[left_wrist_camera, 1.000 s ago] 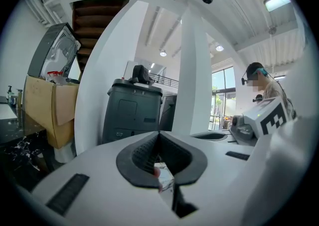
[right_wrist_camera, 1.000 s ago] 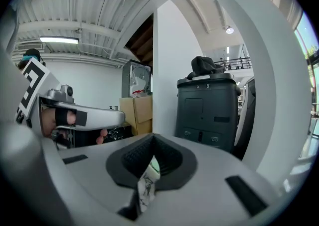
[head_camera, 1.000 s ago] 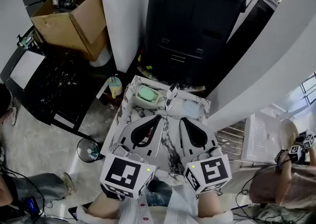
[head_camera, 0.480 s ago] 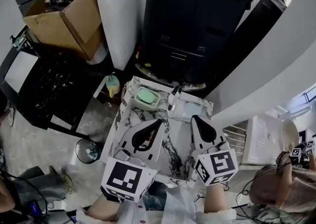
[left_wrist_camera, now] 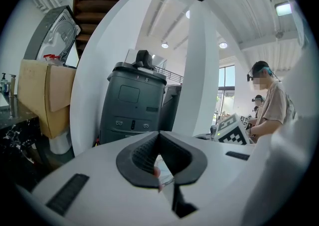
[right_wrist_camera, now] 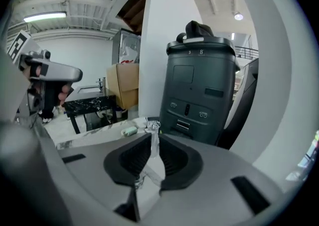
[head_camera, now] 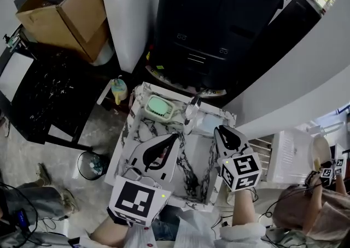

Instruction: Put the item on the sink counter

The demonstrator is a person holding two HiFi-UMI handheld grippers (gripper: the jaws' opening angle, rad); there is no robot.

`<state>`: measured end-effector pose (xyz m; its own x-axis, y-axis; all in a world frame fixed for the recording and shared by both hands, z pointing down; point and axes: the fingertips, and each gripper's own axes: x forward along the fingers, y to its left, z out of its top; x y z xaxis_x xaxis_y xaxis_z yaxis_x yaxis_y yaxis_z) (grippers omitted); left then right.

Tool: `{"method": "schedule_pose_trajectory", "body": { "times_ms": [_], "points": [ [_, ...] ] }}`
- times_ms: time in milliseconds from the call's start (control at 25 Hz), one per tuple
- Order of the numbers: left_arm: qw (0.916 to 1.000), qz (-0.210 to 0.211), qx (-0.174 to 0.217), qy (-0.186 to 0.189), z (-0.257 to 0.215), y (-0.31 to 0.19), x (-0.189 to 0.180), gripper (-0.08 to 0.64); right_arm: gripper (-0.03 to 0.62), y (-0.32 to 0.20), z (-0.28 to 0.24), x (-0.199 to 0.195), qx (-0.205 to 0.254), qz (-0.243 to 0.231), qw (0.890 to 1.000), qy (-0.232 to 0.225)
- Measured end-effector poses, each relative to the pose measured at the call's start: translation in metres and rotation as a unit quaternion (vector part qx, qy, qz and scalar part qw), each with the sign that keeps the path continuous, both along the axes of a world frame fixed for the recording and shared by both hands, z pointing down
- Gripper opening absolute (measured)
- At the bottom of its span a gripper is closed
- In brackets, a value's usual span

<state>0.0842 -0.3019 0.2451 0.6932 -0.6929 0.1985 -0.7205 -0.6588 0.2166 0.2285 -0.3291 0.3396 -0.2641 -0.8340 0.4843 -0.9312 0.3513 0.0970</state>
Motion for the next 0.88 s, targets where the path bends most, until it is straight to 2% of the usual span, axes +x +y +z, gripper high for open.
{"method": "schedule_pose_trajectory", "body": {
  "times_ms": [120, 240, 600, 880],
  "points": [
    [1.0, -0.002, -0.004, 0.002, 0.004, -0.004, 0.0, 0.015, 0.11, -0.008, 0.033, 0.008, -0.039, -0.018, 0.999, 0.024],
    [0.9999, -0.006, -0.01, 0.001, 0.007, -0.007, -0.001, 0.015, 0.144, -0.015, 0.064, 0.021, -0.076, -0.026, 0.996, 0.047],
    [0.9995, -0.013, -0.027, -0.008, 0.028, -0.015, -0.006, 0.015, 0.206, -0.037, 0.124, 0.04, -0.142, -0.044, 0.986, 0.077],
    [0.9993, -0.015, -0.034, -0.009, 0.036, -0.021, -0.001, 0.015, 0.273, -0.047, 0.16, 0.053, -0.199, -0.054, 0.975, 0.077]
  ]
}}
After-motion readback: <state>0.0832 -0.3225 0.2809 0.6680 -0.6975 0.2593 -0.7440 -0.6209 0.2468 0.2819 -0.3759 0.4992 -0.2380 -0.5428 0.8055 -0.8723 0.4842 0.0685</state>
